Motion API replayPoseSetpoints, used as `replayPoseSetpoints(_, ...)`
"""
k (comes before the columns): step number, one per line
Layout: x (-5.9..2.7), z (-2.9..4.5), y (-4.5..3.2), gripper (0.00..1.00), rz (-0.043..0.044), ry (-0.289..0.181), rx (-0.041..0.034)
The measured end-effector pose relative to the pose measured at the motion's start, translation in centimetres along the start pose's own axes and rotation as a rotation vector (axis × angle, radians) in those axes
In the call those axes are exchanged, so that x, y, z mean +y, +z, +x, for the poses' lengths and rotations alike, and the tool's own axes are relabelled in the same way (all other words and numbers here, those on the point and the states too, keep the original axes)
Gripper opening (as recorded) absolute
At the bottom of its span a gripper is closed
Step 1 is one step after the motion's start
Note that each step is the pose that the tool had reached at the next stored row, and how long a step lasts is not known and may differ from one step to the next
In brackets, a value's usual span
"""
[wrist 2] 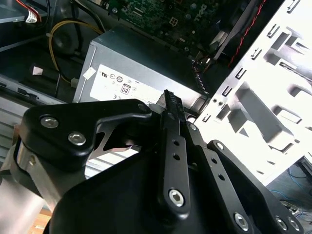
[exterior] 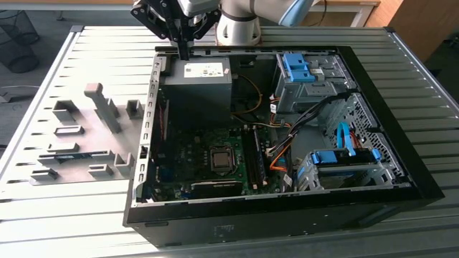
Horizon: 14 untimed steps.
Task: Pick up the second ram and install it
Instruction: 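Reach for the second ram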
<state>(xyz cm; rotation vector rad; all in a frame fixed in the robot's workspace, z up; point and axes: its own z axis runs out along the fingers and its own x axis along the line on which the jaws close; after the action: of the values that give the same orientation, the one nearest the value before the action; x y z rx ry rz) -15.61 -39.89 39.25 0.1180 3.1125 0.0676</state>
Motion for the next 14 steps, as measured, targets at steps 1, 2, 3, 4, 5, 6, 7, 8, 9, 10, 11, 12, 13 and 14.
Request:
replayPoseSetpoints(1,0.0,0.03,0.0,0.11,0.0,0.0,0.0)
replayPoseSetpoints(2,0.0,0.06,0.0,0.11,0.0,0.0,0.0)
replayPoseSetpoints(3,-0.01,0.11,0.0,0.11,0.0,0.0,0.0)
replayPoseSetpoints(4,-0.01,0.15,0.0,0.11,0.0,0.0,0.0)
replayPoseSetpoints(5,-0.02,0.21,0.0,0.11,0.0,0.0,0.0)
replayPoseSetpoints(6,-0.02,0.26,0.0,0.11,0.0,0.0,0.0001)
replayPoseSetpoints(7,-0.03,0.33,0.0,0.11,0.0,0.0,0.0)
replayPoseSetpoints(8,-0.03,0.41,0.0,0.11,0.0,0.0,0.0001)
replayPoseSetpoints(9,-0.04,0.5,0.0,0.11,0.0,0.0,0.0)
replayPoseSetpoints(10,-0.04,0.61,0.0,0.11,0.0,0.0,0.0)
replayPoseSetpoints(11,-0.05,0.71,0.0,0.11,0.0,0.0,0.0)
replayPoseSetpoints(12,-0.06,0.81,-0.01,0.11,0.0,0.0,0.0)
replayPoseSetpoints(13,-0.07,0.9,-0.01,0.11,0.0,0.0,0.0)
replayPoseSetpoints(14,-0.07,1.0,-0.01,0.11,0.0,0.0,0.0)
